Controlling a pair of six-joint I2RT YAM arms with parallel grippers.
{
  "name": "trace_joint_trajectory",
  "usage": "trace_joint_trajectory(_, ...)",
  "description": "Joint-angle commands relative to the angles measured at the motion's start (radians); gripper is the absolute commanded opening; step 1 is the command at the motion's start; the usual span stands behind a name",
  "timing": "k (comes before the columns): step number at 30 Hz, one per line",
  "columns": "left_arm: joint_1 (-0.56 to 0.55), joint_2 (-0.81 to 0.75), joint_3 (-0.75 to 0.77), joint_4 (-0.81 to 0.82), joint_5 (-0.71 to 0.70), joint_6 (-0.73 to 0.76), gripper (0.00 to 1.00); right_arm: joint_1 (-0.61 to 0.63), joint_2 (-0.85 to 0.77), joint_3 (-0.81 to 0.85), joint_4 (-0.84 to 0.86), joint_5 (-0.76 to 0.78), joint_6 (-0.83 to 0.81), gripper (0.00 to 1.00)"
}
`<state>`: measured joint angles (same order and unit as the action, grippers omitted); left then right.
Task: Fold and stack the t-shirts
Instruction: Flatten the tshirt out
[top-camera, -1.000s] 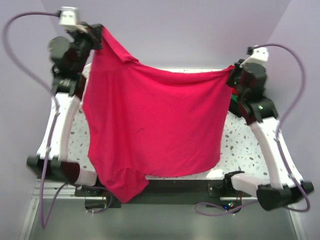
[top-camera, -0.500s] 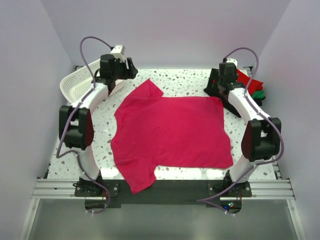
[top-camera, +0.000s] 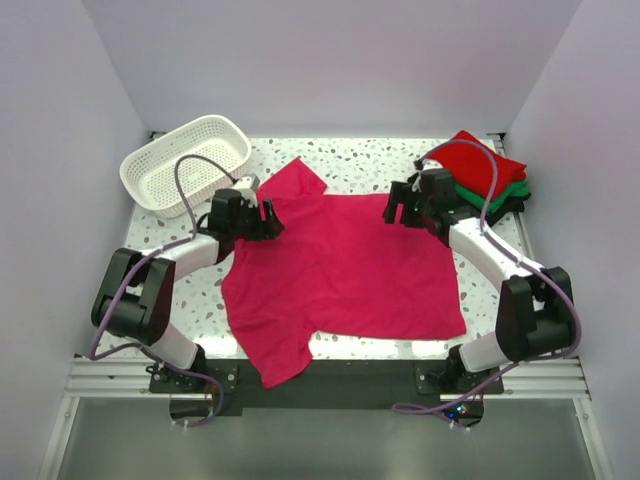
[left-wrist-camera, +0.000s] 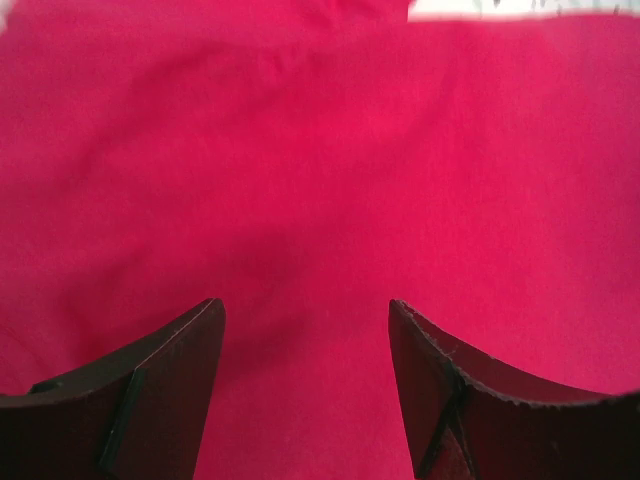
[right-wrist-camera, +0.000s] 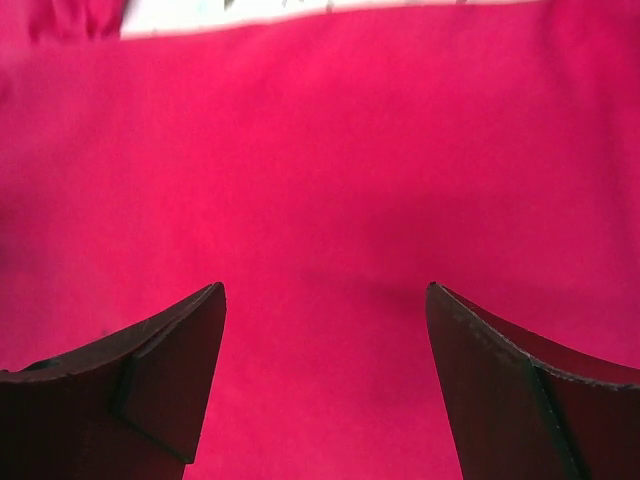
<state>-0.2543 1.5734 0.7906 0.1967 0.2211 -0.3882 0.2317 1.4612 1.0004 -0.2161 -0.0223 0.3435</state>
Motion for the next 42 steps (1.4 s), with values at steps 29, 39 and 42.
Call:
trace_joint_trajectory(29, 0.038, 0.422, 0.335, 0.018, -0.008, 0.018, 0.73, 0.051, 0.524, 0.326, -0.069, 0.004, 0.048, 0.85)
trace_joint_trajectory(39, 0.041, 0.531, 0.553, -0.036, -0.020, 0.055, 0.73, 0.043, 0.663, 0.583, -0.166, -0.010, 0.032, 0.85)
trace_joint_trajectory(42, 0.041, 0.505, 0.559, -0.022, -0.037, 0.054, 0.73, 0.043, 0.645, 0.603, -0.161, -0.031, 0.028, 0.84)
